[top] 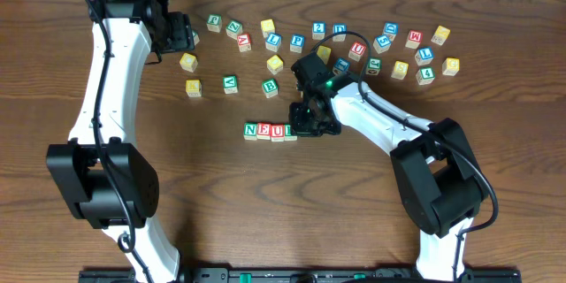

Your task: Spell out NEURIPS

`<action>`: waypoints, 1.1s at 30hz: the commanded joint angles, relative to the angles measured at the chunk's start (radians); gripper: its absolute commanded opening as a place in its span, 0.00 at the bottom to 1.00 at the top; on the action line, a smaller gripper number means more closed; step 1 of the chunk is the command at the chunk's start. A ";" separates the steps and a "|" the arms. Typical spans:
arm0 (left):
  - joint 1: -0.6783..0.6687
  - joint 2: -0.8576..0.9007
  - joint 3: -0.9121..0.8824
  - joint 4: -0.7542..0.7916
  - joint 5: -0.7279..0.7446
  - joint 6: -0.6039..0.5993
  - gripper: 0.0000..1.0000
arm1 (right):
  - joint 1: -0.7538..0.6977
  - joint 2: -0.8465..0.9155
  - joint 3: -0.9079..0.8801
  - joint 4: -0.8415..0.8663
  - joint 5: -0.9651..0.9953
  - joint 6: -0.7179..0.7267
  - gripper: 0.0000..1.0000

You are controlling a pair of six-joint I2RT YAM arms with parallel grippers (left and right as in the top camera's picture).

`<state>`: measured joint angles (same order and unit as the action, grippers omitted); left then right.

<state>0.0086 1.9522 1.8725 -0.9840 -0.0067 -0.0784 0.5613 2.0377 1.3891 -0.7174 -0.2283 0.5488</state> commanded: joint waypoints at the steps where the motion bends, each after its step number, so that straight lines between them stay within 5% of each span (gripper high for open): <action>1: 0.002 -0.017 -0.003 -0.002 -0.013 -0.008 0.75 | 0.016 0.010 -0.003 0.016 -0.010 0.016 0.02; 15: 0.002 -0.017 -0.003 -0.002 -0.013 -0.008 0.75 | 0.016 0.009 0.006 0.023 -0.011 0.022 0.01; 33: 0.001 -0.017 -0.003 -0.006 -0.001 -0.029 0.75 | -0.122 -0.041 0.325 -0.315 -0.002 -0.223 0.13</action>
<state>0.0082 1.9522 1.8725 -0.9871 -0.0063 -0.0803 0.4744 2.0323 1.6379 -0.9901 -0.2356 0.4034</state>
